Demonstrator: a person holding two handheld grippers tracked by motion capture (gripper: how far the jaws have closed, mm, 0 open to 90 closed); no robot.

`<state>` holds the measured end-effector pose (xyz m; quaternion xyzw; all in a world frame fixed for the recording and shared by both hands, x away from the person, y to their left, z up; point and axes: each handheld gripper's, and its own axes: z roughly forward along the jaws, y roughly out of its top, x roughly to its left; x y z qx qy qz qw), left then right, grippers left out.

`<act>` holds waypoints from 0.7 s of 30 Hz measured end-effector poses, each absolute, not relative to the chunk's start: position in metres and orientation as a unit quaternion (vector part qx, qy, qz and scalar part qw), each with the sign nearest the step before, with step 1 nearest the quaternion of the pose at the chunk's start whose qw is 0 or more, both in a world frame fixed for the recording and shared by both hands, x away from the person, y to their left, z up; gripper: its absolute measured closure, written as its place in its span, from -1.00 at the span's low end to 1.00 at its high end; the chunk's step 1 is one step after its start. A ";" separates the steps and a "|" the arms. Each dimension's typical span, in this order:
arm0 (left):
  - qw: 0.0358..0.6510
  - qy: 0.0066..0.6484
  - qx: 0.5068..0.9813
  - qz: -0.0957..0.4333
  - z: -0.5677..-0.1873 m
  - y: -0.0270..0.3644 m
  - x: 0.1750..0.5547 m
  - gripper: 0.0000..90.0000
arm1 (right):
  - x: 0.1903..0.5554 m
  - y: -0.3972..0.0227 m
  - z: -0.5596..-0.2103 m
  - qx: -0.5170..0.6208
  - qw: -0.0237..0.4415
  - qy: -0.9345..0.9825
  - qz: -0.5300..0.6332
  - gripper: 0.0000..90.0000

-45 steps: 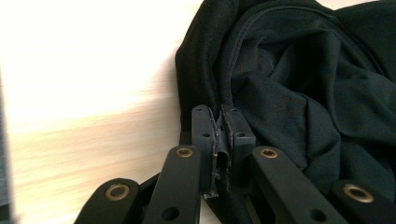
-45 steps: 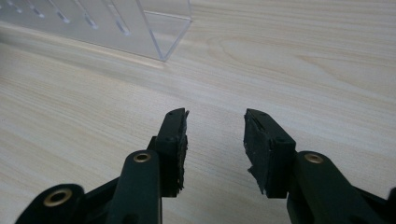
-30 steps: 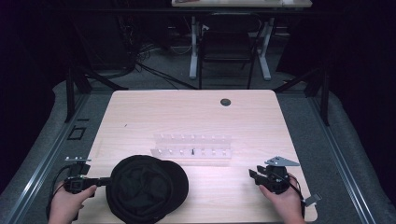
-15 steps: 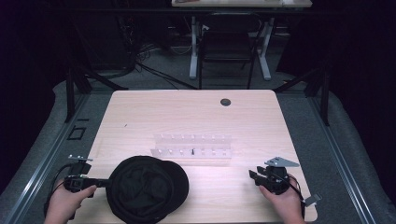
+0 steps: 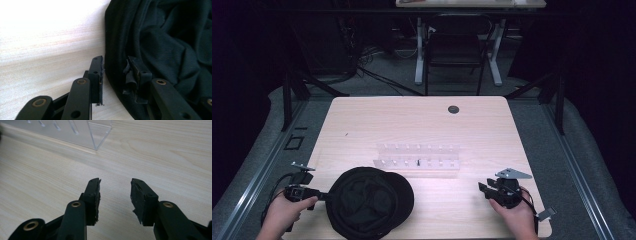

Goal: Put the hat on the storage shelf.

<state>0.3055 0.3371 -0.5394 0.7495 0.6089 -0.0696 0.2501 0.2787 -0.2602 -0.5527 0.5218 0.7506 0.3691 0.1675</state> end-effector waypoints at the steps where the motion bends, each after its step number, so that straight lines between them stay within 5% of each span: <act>1: 0.249 0.610 0.749 -0.069 -0.542 0.337 0.306 0.47 | 0.279 -0.260 -0.553 0.522 0.169 0.752 0.365 0.31; 21: 0.235 0.605 0.756 -0.082 -0.548 0.324 0.308 0.83 | 0.280 -0.264 -0.553 0.527 0.169 0.746 0.370 0.28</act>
